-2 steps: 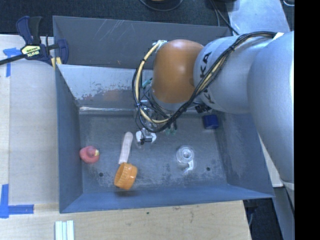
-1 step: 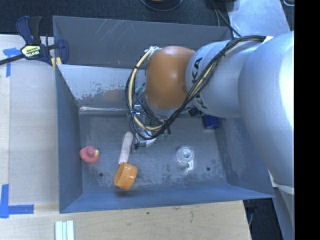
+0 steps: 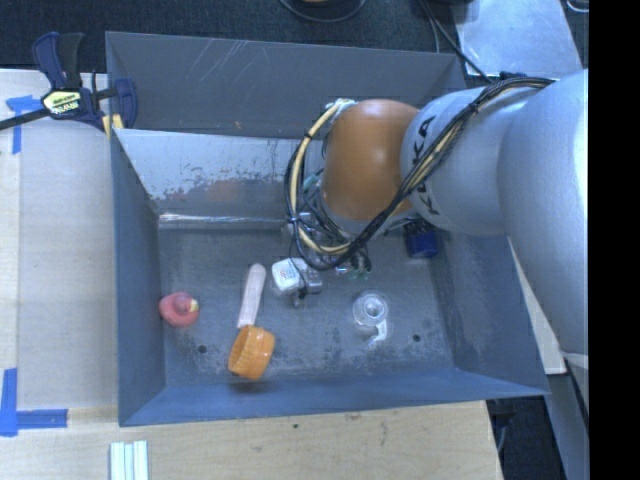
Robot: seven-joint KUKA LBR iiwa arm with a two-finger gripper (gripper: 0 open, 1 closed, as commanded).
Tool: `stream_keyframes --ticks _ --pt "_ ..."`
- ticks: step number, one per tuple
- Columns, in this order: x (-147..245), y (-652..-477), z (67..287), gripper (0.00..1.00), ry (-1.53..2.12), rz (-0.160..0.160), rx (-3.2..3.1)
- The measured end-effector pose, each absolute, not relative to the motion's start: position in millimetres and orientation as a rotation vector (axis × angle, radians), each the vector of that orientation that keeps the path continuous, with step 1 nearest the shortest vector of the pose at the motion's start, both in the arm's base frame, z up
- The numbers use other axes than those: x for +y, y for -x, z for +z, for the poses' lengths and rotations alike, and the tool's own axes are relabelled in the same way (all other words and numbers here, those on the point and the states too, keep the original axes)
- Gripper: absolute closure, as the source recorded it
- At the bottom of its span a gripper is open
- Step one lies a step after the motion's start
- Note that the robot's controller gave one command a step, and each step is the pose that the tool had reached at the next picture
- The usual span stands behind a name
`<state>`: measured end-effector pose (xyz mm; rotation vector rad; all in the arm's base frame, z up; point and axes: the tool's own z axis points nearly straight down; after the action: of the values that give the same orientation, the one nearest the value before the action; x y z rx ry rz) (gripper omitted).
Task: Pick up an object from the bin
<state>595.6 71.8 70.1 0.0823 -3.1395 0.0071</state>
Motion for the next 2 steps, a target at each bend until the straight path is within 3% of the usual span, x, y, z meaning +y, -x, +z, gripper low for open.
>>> stream_keyframes --ticks 1,2 --pt "72.5 -574.1 71.6 1.00 -0.128 -0.003 -3.147" --pt "72.5 -574.1 71.6 1.00 -0.127 -0.003 -3.147"
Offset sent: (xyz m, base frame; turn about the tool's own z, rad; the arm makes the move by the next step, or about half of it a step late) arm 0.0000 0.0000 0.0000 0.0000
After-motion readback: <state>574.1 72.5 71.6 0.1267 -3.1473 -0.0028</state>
